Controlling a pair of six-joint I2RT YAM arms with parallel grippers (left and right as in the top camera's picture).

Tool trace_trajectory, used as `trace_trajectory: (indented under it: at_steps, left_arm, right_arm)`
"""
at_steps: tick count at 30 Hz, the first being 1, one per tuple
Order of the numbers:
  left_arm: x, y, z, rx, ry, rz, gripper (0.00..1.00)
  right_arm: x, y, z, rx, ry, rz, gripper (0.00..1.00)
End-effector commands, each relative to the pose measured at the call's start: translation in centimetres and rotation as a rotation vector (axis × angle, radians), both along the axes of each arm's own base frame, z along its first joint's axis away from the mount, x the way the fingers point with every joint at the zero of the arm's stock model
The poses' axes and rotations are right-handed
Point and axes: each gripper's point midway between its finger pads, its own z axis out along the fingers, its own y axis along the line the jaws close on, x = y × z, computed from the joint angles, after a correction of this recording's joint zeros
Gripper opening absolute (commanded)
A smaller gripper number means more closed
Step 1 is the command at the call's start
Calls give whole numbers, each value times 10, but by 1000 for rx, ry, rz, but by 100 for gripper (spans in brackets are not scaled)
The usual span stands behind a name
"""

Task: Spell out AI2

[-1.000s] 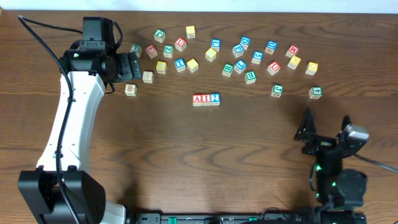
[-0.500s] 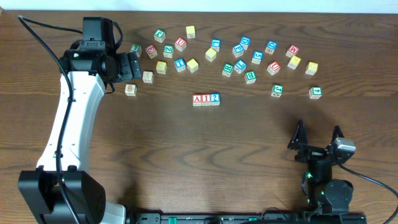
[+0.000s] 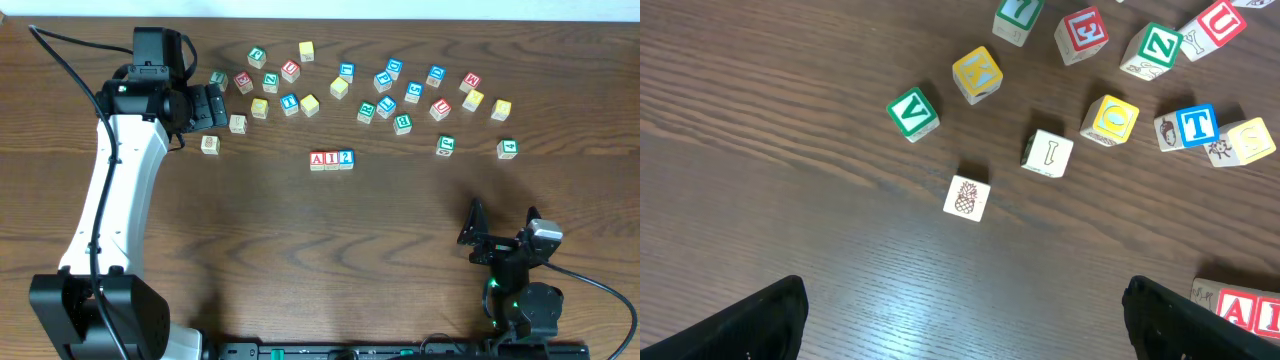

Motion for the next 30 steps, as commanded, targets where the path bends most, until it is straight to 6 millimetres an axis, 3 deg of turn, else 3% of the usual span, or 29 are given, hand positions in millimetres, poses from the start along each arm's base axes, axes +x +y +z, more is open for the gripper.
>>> trace_trajectory:
  at_steps: [1,21,26,30]
  left_arm:
    - [2,4,17,14,-42,6,99]
    - [2,4,17,14,-42,6,99]
    - [-4,4,40,13,-101,4,99]
    - [-27,4,75,12,-198,5,99]
  right_arm:
    - [0,-1,-1,-5,0,1,99]
    - [0,-1,-1,-6,0,1,99]
    - [0,-1,-1,-5,0,1,99]
    - [0,-1,-1,-5,0,0,99]
